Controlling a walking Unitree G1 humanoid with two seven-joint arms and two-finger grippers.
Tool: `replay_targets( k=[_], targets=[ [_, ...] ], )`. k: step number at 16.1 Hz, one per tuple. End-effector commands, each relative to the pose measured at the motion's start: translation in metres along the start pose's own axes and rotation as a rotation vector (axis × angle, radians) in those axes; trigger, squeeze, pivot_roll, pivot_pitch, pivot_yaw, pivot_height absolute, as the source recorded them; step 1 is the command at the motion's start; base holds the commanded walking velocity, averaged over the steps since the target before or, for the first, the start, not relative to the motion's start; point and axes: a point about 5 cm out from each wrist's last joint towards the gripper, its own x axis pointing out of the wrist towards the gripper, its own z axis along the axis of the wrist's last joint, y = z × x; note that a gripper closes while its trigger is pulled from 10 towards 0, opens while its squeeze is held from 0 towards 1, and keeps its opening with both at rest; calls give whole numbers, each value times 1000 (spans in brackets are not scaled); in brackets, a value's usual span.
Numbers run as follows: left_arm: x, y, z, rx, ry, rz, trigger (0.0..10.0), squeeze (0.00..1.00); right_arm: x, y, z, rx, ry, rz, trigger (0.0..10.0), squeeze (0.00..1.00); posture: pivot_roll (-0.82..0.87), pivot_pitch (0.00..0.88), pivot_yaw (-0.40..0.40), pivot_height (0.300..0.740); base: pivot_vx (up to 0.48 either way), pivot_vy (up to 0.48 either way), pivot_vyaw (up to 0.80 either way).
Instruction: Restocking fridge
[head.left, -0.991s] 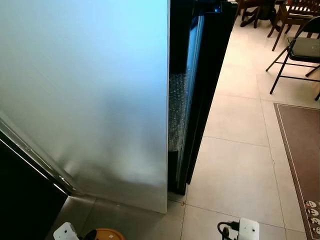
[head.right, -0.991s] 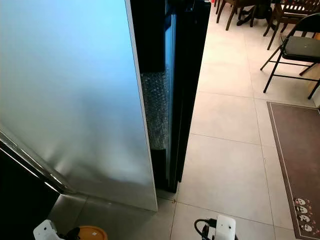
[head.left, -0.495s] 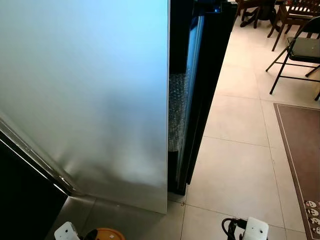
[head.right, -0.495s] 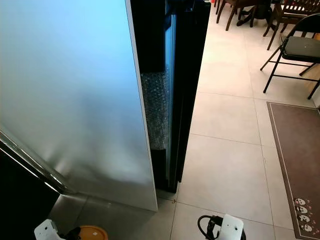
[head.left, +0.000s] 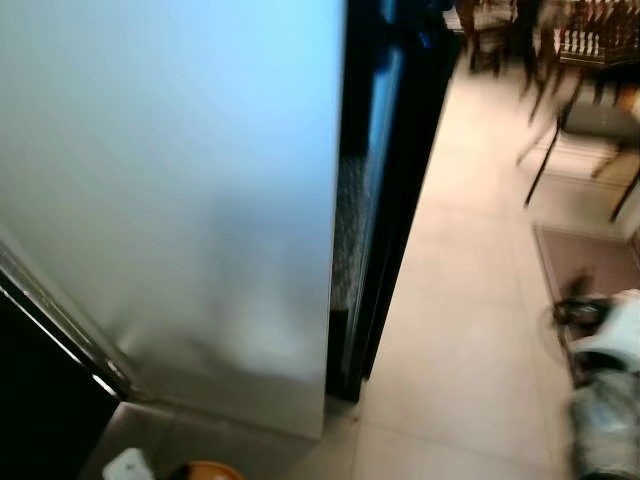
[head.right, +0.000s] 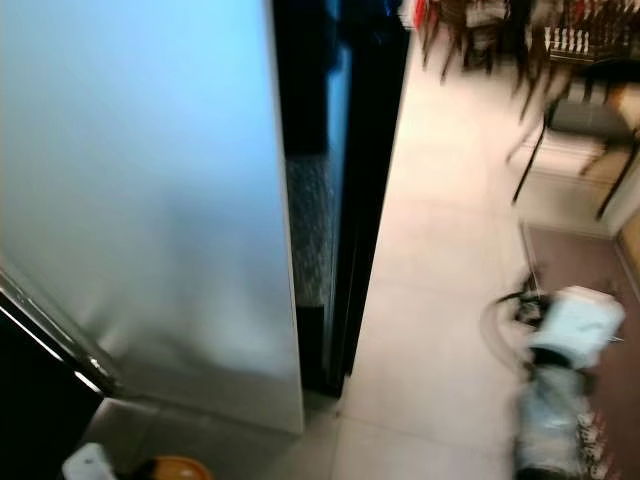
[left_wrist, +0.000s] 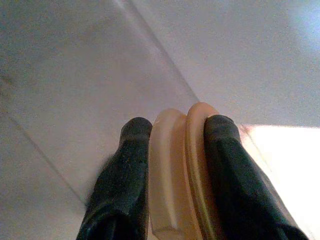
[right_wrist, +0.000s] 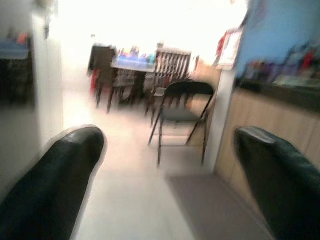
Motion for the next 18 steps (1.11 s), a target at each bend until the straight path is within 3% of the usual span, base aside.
replay_targets(
  k=[1, 4, 7, 8, 9, 13, 14, 16, 18],
  targets=[
    [-1, 6, 0, 30, 3, 16, 10000, 0, -10, -2, -10, -7, 57, 9, 10000, 0, -34, 20, 24, 740, 0, 0, 0],
    [-1, 5, 2, 40, -1, 13, 10000, 0, -7, 4, 12, 19, 25, 72, 10000, 0, -34, 39, 24, 740, 0, 0, 0],
    [0, 5, 4, 49, -4, 12, 10000, 0, -5, 26, 31, 70, -9, 211, 10000, 0, -44, 54, 30, 740, 0, 0, 0],
    [0, 4, 5, 71, -4, 9, 10000, 0, 1, 50, 49, 134, -14, 345, 10000, 0, -38, 60, 34, 740, 0, 0, 0],
    [0, 4, 6, 75, -5, 8, 10000, 0, 6, 61, 58, 119, -24, 410, 10000, 0, -37, 63, 36, 740, 0, 0, 0],
    [0, 5, 8, 96, -10, 9, 10000, 0, 24, 77, 91, 179, -62, 450, 10000, 0, -31, 64, 40, 740, 0, 0, 0],
    [0, 5, 8, 99, -10, 8, 10000, 0, 23, 78, 93, 184, -60, 455, 10000, 0, -31, 64, 40, 740, 0, 0, 0],
    [0, 6, 7, 119, -5, 1, 10000, 0, 16, 82, 102, 149, -54, 345, 10000, 0, -49, 70, 50, 740, 0, 0, 0],
    [-1, 8, 6, 132, 0, 2, 10000, 0, -9, 102, 109, 142, -76, 382, 10000, 0, -51, 69, 51, 740, 0, 0, 0]
  ],
)
